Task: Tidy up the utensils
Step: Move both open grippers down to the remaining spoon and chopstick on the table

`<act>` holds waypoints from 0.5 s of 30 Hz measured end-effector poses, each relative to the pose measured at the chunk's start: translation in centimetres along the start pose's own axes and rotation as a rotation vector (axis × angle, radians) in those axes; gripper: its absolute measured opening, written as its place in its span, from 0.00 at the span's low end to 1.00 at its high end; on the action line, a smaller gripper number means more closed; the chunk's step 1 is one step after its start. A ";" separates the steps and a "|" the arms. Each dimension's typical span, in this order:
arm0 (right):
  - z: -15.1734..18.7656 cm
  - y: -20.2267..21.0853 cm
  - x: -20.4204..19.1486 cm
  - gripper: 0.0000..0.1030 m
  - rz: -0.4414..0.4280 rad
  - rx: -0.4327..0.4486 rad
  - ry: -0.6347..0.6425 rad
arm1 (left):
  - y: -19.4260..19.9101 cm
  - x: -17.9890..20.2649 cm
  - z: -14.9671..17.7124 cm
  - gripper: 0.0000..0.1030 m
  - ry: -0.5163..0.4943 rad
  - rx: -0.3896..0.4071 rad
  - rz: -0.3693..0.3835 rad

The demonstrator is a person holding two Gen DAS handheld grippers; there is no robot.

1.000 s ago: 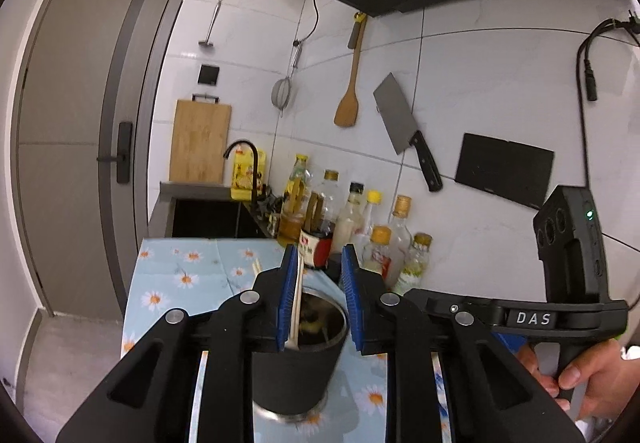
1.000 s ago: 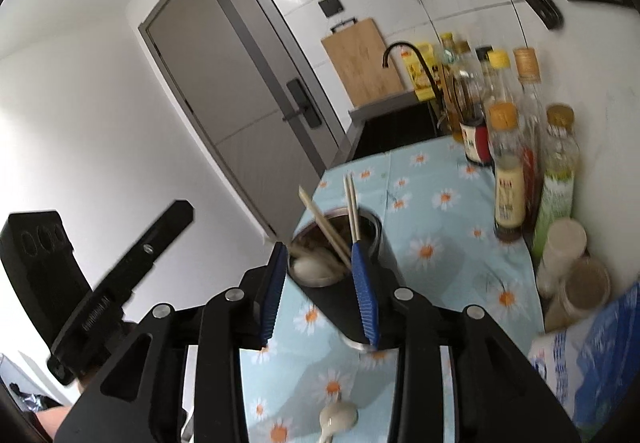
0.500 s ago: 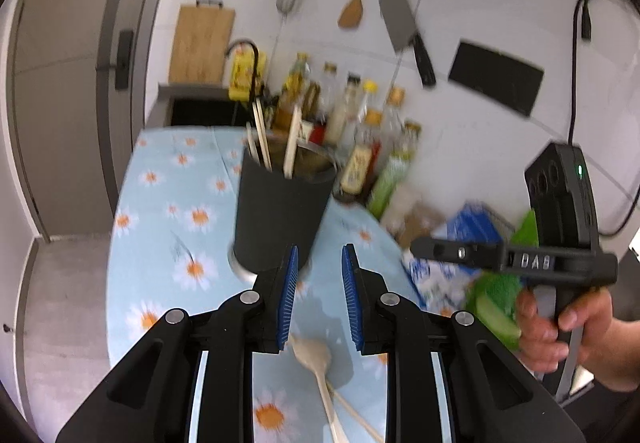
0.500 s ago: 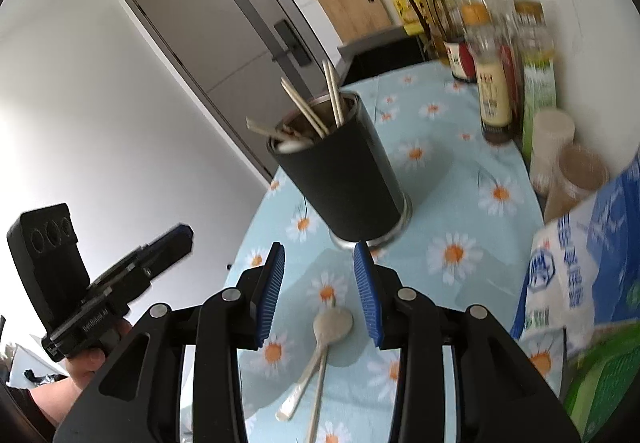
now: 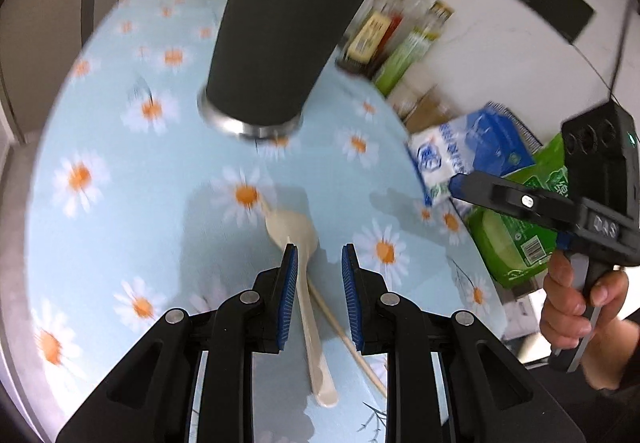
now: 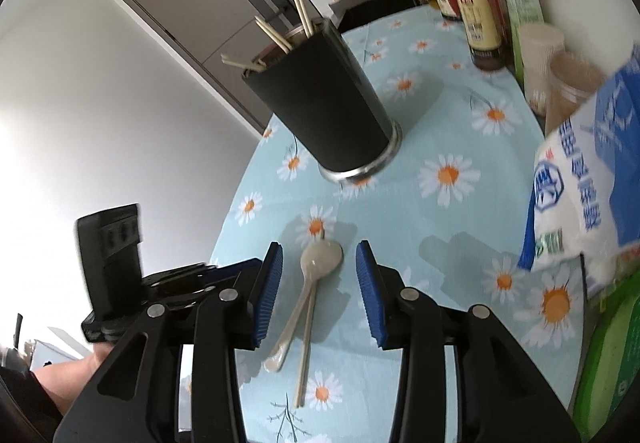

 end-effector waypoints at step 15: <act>0.4 2.1 3.3 0.38 0.014 0.016 -0.060 | -4.6 -4.3 -0.4 0.21 0.280 -0.168 0.135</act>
Point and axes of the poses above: each gripper's, at about its wrist camera, not at the fingertips, and y roughly against the way its jaws point, x to its right, z to its underside, the point moved 3 cm from there along -y, roughly the way its jaws point, and after that the axes turned 7 degrees about -y, right-handed, at the moved point
